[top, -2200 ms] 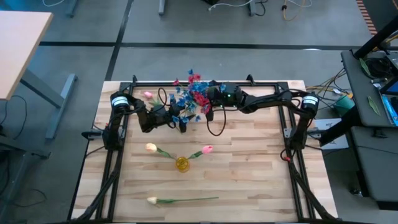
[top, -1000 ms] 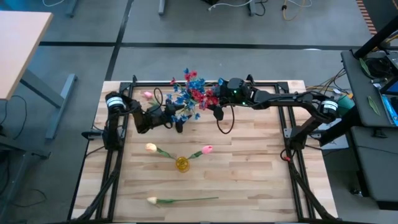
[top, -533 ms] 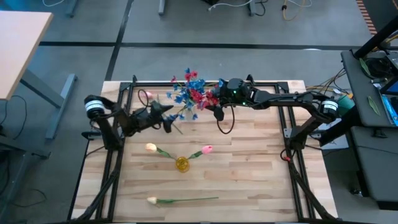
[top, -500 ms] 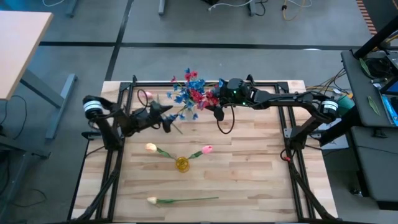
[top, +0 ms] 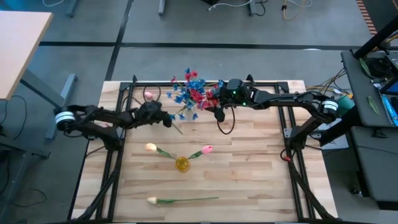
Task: Sort flowers into vase by color
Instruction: Put the pink tulip into the yellow vase
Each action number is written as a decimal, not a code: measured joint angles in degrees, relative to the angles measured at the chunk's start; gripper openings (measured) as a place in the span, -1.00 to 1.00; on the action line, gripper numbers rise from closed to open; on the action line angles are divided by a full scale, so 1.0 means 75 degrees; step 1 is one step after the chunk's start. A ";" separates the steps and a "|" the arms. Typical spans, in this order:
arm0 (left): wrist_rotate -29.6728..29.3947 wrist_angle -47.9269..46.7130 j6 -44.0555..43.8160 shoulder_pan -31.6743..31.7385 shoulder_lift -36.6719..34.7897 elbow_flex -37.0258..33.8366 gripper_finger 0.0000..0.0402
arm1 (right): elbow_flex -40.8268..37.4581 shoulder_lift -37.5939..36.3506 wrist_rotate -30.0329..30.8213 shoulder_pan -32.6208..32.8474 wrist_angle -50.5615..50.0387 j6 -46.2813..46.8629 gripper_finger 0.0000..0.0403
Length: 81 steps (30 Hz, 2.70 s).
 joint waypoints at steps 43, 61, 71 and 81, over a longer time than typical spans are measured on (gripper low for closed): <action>-0.2830 -0.5688 -0.1758 0.0578 0.2503 0.3336 -0.96 | 0.0009 -0.0003 -0.1122 0.0052 -0.0603 -0.0191 0.36; -0.4161 -0.7772 0.0103 0.0868 -0.0940 0.3995 -1.00 | 0.0009 -0.0025 -0.1116 0.0048 -0.0664 -0.0139 0.36; -0.4157 -0.6481 0.3851 0.0291 -0.3337 0.5720 -1.00 | 0.0006 -0.1073 -0.0353 -0.0006 -0.0859 -0.0476 0.36; 0.3165 -0.3123 0.5914 -0.0578 -0.3733 0.6101 -1.00 | 0.0006 -0.2611 -0.0081 -0.0003 -0.0402 -0.0763 0.36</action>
